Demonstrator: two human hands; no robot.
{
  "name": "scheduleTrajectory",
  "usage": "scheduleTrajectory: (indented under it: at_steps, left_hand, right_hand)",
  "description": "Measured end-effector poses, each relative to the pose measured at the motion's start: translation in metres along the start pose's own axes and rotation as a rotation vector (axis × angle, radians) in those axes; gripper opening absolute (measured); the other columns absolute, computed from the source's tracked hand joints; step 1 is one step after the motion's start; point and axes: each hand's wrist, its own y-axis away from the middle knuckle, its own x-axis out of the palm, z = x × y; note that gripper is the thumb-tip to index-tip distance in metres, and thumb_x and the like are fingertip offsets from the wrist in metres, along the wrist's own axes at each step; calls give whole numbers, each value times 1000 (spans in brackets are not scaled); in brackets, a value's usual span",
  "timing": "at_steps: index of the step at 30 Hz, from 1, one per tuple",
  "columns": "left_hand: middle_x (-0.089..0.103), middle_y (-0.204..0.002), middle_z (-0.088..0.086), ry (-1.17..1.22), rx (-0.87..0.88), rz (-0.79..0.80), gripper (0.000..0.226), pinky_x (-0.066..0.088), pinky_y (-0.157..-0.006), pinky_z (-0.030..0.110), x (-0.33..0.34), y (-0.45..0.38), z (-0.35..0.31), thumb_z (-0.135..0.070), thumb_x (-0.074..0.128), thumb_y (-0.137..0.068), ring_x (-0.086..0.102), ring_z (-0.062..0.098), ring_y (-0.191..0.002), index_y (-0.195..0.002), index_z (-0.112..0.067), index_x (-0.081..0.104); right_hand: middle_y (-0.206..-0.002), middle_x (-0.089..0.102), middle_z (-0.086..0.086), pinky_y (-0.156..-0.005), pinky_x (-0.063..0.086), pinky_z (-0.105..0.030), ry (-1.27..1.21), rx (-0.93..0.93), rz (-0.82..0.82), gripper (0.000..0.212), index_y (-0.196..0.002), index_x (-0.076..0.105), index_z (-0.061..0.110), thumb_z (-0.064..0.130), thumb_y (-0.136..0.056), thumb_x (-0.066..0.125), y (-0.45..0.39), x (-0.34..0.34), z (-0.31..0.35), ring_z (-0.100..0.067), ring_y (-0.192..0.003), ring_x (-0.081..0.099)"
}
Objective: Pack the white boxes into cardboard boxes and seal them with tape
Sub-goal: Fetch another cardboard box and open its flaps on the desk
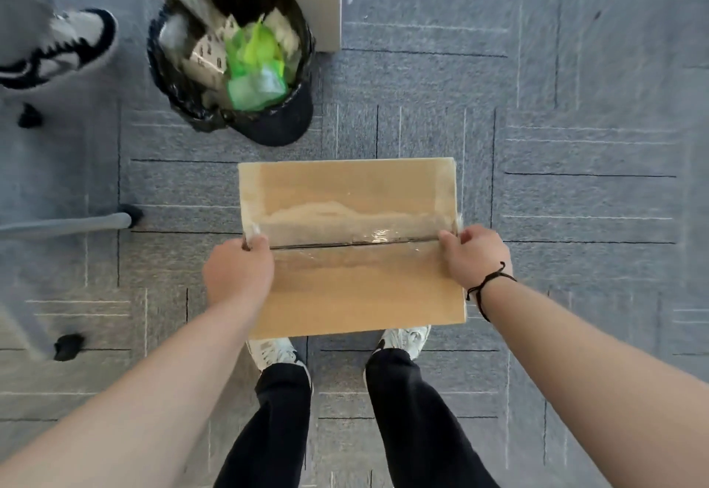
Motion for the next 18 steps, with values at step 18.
scheduleTrajectory:
  at_steps: [18]
  left_hand:
    - [40,-46,5,70,470,-136,64,26,-51,33,-224,269,-234,-39,52,-102,40,26,-48,-48,-10,36]
  right_hand:
    - [-72,53,0,-61,30,-37,-351,-98,-368,42,-81,46,12,50,-98,50,207,-375,55,-23,-69,48]
